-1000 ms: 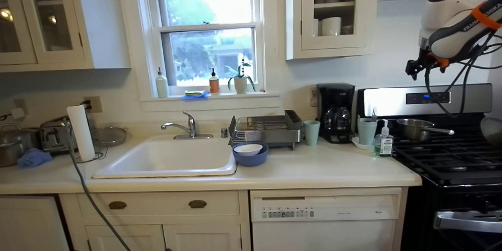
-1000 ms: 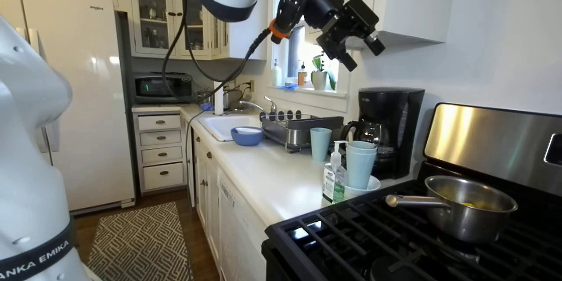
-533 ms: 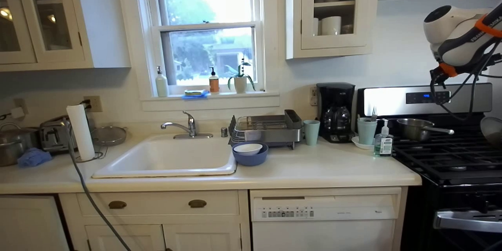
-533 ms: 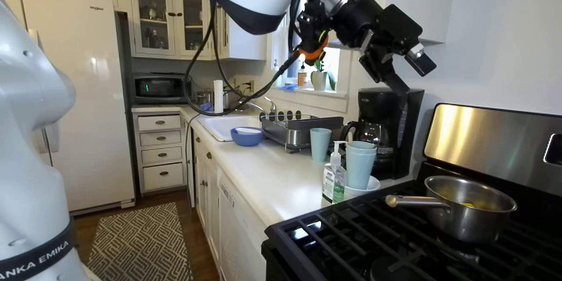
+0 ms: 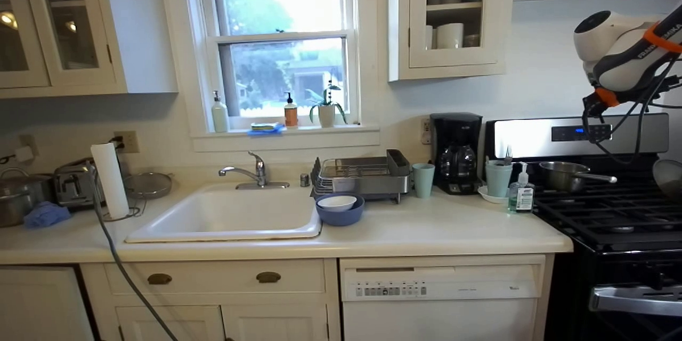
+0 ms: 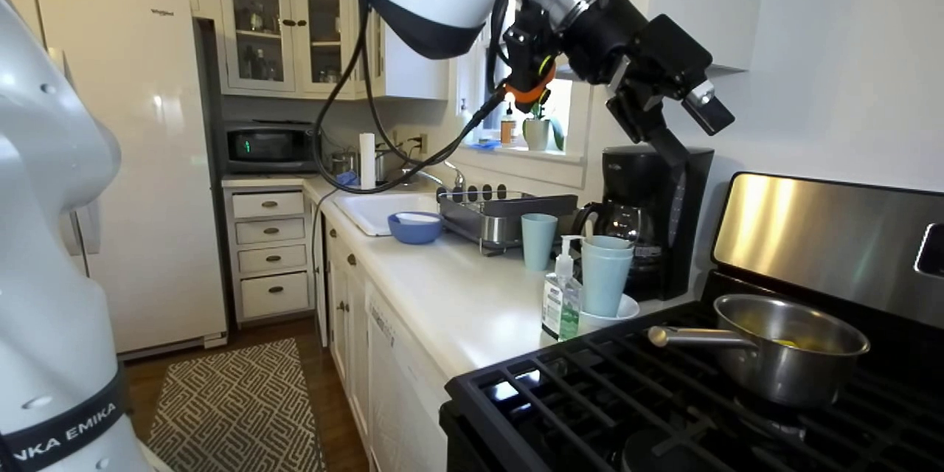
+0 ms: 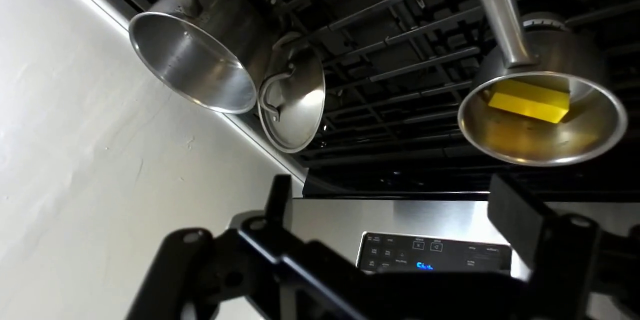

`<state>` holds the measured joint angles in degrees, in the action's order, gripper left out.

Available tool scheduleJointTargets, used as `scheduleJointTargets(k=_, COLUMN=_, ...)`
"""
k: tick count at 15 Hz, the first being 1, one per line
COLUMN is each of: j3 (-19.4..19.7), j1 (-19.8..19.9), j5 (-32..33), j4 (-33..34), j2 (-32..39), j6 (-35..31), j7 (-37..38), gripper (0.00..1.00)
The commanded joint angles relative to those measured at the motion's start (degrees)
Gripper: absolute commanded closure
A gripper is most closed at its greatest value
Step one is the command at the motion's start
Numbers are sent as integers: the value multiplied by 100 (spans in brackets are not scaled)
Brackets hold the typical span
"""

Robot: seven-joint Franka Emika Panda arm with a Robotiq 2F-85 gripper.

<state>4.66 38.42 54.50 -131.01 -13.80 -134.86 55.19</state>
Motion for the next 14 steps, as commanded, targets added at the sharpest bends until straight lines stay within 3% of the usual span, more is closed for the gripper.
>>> scheduleJointTargets(k=1, j3=370, j1=-403, j5=85, j4=21, j2=-4, j6=79, j7=42, gripper=0)
scheduleJointTargets(k=5, j3=586, j1=-1047, j5=-1216, j4=1110, j2=889, j6=1232, j7=0, gripper=0)
scheduleJointTargets(k=6, j3=383, j1=-803, j5=-1507, j4=1481, j2=1193, j6=1354, j7=50, gripper=0)
scheduleJointTargets(k=7, j3=758, j1=-1173, j5=-1673, j4=1787, j2=1400, j6=1520, j7=162, gripper=0)
scheduleJointTargets(k=14, j3=1709, j1=-1105, j5=-2672, j4=4041, j2=3169, j6=1804, j7=75, gripper=0)
